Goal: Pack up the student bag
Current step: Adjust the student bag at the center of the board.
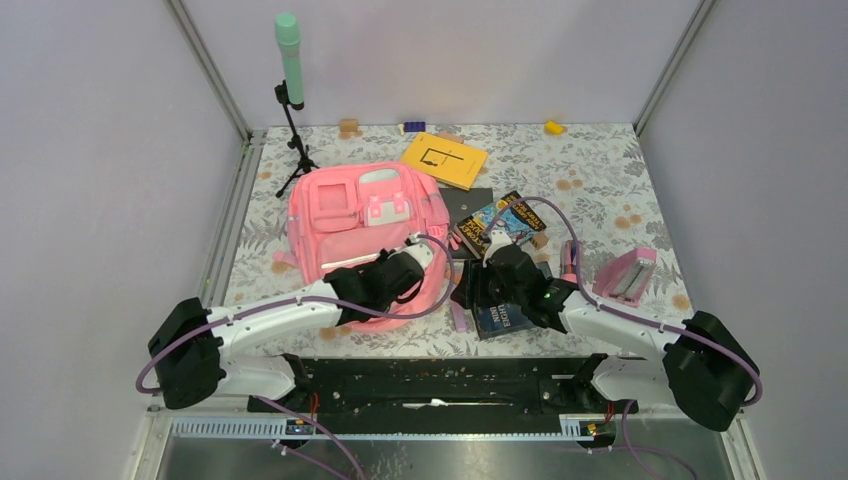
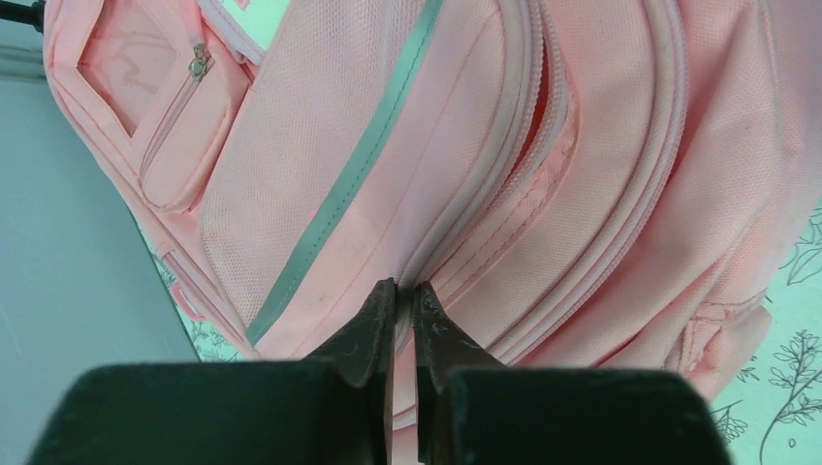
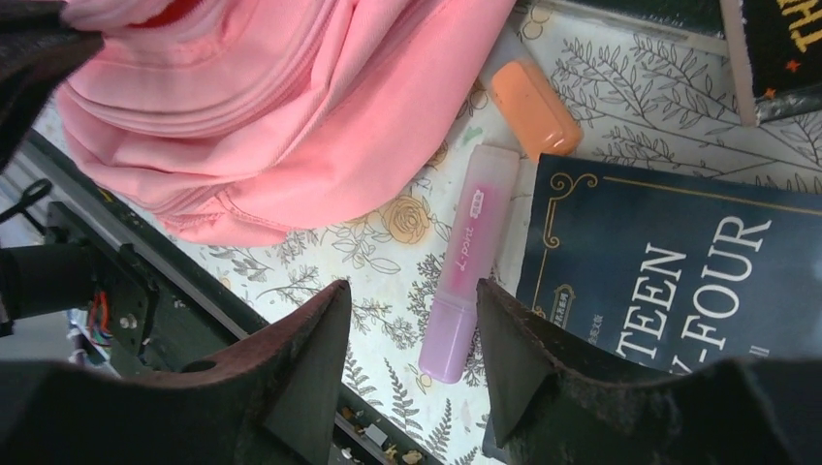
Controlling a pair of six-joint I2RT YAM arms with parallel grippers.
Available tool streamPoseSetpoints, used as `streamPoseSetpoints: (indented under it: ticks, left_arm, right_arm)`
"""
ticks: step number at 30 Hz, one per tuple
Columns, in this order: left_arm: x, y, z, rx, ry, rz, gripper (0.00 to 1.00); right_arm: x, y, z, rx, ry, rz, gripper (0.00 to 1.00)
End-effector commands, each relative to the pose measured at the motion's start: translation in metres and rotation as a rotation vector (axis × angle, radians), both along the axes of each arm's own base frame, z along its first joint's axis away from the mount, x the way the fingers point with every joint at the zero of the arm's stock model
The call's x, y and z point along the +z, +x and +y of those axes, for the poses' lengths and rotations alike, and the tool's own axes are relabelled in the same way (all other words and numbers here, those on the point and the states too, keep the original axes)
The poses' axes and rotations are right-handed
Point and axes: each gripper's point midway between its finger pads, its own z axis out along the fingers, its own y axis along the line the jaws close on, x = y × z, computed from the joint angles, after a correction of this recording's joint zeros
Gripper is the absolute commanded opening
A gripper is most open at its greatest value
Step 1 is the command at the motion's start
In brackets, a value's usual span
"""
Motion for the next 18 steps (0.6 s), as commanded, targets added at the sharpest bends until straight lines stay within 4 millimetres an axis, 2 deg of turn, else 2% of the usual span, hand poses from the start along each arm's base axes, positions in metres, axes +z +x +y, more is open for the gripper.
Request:
streamPoseSetpoints:
  ticks: [1, 8, 18]
  left_arm:
    - [0.031, 0.008, -0.017, 0.000, -0.165, -0.057, 0.00]
    - [0.039, 0.000, -0.030, -0.069, -0.289, 0.027, 0.00]
    - [0.051, -0.007, -0.038, -0.121, -0.463, 0.134, 0.00]
  right_arm:
    - [0.010, 0.001, 0.006, 0.012, -0.074, -0.074, 0.58]
    - [-0.002, -0.008, 0.001, -0.011, -0.249, -0.109, 0.62]
    - [-0.038, -0.027, 0.004, -0.003, -0.352, -0.046, 0.59]
